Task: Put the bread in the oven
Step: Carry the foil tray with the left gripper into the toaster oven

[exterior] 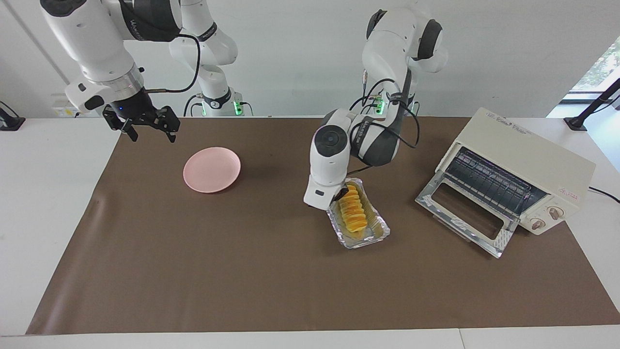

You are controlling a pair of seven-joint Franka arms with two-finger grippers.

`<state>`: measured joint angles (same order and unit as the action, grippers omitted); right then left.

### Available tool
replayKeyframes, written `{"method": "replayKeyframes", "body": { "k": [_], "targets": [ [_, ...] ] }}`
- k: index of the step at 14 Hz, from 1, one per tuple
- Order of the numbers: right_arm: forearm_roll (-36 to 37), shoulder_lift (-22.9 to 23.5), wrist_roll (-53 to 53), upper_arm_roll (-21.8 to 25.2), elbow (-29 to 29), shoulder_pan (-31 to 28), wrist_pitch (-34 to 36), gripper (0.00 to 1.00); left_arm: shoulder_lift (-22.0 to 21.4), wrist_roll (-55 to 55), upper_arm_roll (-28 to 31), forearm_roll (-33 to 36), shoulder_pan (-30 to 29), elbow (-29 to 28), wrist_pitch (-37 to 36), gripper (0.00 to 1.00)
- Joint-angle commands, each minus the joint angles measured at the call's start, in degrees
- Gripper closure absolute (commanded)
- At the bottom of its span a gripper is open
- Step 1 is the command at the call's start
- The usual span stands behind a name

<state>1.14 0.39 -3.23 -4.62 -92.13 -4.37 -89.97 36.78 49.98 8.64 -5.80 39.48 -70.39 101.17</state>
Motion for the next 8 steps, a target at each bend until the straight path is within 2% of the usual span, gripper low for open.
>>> {"method": "replayKeyframes", "body": {
  "k": [1,4,8],
  "targets": [
    [0.4,-1.1,1.1,-0.5,-1.0,-0.6,0.3,0.0,-2.9,1.4,4.0,-2.6,-2.7,-1.1,-3.4,1.0],
    [0.4,-1.1,1.1,-0.5,-1.0,-0.6,0.3,0.0,-4.5,3.6,7.0,-2.4,-7.5,-1.8,-7.7,1.0],
    [0.4,-1.1,1.1,-0.5,-1.0,-0.6,0.3,0.0,-5.3,4.2,7.4,-2.6,-12.4,-3.6,-8.6,1.0]
  ]
}}
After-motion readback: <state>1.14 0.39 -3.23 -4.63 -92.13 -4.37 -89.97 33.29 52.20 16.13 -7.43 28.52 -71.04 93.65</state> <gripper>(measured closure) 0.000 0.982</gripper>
